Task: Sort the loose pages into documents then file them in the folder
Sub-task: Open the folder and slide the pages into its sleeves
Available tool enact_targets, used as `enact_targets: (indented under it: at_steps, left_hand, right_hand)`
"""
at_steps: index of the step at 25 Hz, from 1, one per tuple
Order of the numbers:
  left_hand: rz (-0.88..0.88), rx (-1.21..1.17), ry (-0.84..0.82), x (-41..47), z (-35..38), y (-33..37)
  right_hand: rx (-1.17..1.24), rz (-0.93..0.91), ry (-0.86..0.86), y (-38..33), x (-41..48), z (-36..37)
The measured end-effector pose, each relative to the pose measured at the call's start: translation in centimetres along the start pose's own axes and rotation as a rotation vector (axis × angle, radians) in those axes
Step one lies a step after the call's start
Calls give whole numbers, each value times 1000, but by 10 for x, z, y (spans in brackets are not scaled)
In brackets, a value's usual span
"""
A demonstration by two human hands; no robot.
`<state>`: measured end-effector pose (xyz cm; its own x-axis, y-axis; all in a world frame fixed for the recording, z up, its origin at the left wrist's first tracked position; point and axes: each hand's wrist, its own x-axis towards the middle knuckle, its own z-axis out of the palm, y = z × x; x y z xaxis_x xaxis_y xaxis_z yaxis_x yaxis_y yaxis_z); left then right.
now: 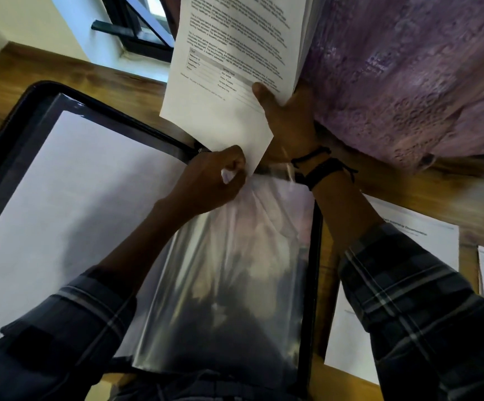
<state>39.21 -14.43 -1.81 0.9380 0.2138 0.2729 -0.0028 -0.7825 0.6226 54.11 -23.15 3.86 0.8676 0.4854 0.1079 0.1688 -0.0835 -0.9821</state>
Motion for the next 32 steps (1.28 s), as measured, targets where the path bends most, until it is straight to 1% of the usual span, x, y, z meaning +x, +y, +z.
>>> enact_targets:
  at_steps: [4, 6, 8, 10, 12, 13, 14, 16, 17, 18, 22, 24, 26, 28, 30, 32]
  left_hand:
    - [47, 209, 23, 3, 3, 11]
    - [37, 240, 48, 4, 5, 11]
    - [36, 165, 34, 3, 8, 7]
    - [4, -44, -30, 1, 9, 0]
    - [-87, -195, -94, -2, 6, -4]
    - [-86, -200, -118, -1, 4, -4]
    - [-50, -148, -141, 1, 2, -7]
    - [-10, 96, -200, 7, -3, -12]
    - [-31, 215, -231, 9, -6, -16]
    - [-65, 274, -243, 11, -10, -23]
    - [-173, 184, -247, 18, -20, -39]
    - [-156, 273, -190, 18, -13, -36]
    - [-94, 377, -120, 14, -8, -30]
    - [-76, 341, -126, 12, -1, -24]
    - [-64, 225, -188, 20, 13, -12]
    - [-10, 137, -196, 31, 32, 2]
  right_hand:
    - [-76, 44, -28, -9, 3, -12]
    - [-146, 57, -38, -7, -2, -25]
    - [-212, 60, -33, 1, -11, -46]
    - [-286, 57, -54, 14, -21, -67]
    - [-281, 105, -66, 29, -28, -84]
    - [-275, 135, -73, 37, -30, -90]
    - [-274, 153, -90, 41, -33, -93]
    - [-310, 162, -87, 49, -32, -97]
    - [-296, 165, -89, 51, -30, -98]
    - [-256, 180, -101, 51, -28, -98]
    - [-217, 176, -152, 49, -13, -94]
    - [-219, 159, -181, 49, -8, -91]
    - [-221, 147, -190, 53, -5, -89]
    - [-245, 142, -210, 57, -5, -90]
    - [-256, 132, -191, 60, -6, -90]
    - [-260, 126, -179, 61, -8, -89]
